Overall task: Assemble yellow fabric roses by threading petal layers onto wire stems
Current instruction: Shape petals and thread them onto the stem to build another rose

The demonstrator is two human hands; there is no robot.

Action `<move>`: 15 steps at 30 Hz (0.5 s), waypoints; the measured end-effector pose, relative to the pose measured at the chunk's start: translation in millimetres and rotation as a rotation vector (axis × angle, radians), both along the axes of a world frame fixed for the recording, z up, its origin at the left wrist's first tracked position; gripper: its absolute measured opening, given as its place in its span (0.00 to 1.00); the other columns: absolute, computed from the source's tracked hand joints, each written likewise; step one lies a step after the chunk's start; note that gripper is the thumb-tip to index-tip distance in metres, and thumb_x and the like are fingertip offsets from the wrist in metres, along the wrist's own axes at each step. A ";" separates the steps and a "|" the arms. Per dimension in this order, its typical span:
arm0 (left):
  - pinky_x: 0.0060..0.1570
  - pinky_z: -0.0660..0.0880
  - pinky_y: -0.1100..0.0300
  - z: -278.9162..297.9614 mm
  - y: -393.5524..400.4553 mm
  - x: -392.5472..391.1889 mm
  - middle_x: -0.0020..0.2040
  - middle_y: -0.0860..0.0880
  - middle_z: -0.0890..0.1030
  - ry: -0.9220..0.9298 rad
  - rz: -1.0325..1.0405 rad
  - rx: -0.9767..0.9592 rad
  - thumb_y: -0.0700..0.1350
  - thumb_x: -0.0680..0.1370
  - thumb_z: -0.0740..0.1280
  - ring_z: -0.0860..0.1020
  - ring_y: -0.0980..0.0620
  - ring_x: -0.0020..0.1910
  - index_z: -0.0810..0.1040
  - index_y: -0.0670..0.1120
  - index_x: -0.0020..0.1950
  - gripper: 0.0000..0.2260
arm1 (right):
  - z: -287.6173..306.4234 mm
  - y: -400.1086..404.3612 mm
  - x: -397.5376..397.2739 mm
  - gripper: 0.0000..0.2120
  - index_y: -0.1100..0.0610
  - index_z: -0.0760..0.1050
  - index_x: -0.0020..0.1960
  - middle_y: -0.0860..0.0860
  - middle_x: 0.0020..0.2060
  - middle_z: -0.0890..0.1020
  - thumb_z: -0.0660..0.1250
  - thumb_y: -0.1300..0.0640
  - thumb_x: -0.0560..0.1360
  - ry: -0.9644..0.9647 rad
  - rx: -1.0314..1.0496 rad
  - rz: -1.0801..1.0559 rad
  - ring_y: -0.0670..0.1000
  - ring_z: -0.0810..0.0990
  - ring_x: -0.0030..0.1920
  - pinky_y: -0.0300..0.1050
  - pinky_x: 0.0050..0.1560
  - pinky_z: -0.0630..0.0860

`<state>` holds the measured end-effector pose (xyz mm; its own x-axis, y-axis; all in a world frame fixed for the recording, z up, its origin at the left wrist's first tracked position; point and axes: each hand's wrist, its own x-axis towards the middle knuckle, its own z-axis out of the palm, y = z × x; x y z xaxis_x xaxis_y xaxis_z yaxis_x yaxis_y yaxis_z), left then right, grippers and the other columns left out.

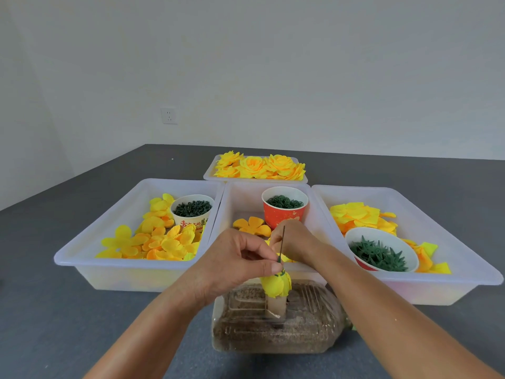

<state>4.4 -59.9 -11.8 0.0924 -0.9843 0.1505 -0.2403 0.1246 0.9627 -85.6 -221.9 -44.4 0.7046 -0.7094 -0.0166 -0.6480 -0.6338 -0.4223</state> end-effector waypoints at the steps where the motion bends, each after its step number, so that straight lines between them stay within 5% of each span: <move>1: 0.45 0.77 0.63 -0.5 -0.3 0.3 0.37 0.46 0.83 0.003 0.003 0.001 0.31 0.69 0.72 0.81 0.52 0.41 0.82 0.41 0.37 0.06 | 0.8 -2.1 -1.6 0.05 0.67 0.81 0.40 0.59 0.37 0.82 0.67 0.68 0.70 -0.064 0.015 -0.049 0.56 0.79 0.43 0.45 0.43 0.74; 4: 0.46 0.78 0.61 -1.6 -1.6 0.9 0.38 0.45 0.83 0.014 0.003 0.002 0.31 0.69 0.72 0.80 0.50 0.42 0.82 0.40 0.37 0.05 | 2.6 -9.0 -8.8 0.06 0.67 0.77 0.37 0.64 0.46 0.83 0.66 0.67 0.72 -0.197 0.047 -0.193 0.60 0.82 0.48 0.52 0.47 0.78; 10: 0.47 0.77 0.56 -4.0 -1.7 3.9 0.39 0.40 0.82 0.038 -0.010 -0.010 0.32 0.68 0.72 0.79 0.47 0.41 0.81 0.37 0.39 0.02 | 1.9 -15.0 -17.7 0.16 0.55 0.72 0.28 0.57 0.34 0.79 0.71 0.56 0.72 -0.343 0.070 -0.304 0.57 0.80 0.38 0.51 0.45 0.79; 15: 0.46 0.77 0.60 -5.0 0.5 8.9 0.38 0.44 0.83 0.021 -0.037 -0.018 0.39 0.64 0.72 0.80 0.51 0.40 0.82 0.38 0.40 0.07 | -4.1 -18.0 -20.3 0.11 0.57 0.74 0.31 0.57 0.35 0.80 0.73 0.63 0.70 -0.626 0.239 -0.352 0.53 0.80 0.33 0.40 0.27 0.76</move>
